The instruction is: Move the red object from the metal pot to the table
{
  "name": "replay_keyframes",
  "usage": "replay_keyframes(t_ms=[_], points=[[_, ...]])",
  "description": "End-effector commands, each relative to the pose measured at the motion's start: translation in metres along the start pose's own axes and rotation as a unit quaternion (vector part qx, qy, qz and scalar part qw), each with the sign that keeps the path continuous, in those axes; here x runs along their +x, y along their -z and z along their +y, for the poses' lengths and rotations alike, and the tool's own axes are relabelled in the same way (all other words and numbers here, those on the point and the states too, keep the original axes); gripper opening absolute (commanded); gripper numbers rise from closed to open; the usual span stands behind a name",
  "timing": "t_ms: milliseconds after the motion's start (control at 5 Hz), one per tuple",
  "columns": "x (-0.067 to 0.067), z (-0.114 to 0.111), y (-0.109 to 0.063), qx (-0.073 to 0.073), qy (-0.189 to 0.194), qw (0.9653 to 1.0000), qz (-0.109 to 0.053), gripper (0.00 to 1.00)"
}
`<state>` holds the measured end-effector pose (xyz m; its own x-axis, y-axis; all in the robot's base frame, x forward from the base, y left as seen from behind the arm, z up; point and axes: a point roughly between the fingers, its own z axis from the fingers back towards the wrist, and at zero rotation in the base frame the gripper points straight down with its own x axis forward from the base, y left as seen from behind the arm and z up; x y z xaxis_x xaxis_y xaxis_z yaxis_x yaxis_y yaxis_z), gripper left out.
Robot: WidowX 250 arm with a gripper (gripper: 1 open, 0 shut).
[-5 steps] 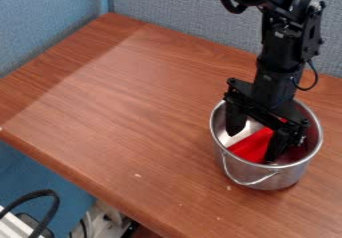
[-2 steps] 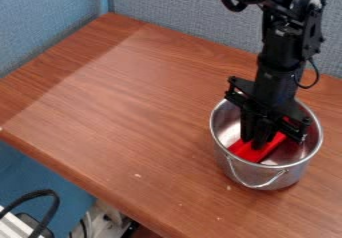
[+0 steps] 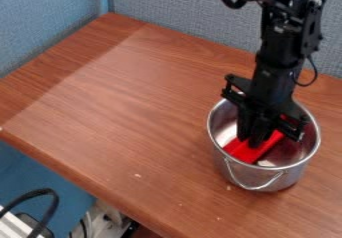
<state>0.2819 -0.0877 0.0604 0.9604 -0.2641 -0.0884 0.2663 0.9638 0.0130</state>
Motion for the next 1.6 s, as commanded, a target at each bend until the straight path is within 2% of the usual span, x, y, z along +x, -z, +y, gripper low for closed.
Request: replay_keyframes(t_ms=[0, 600, 1400], points=[[-0.001, 0.001, -0.031, -0.001, -0.003, 0.9993, -0.037, 0.00], [-0.008, 0.004, -0.041, -0.001, -0.010, 0.9992, -0.039, 0.00], [-0.014, 0.011, -0.064, -0.007, -0.024, 0.9984, -0.050, 0.00]])
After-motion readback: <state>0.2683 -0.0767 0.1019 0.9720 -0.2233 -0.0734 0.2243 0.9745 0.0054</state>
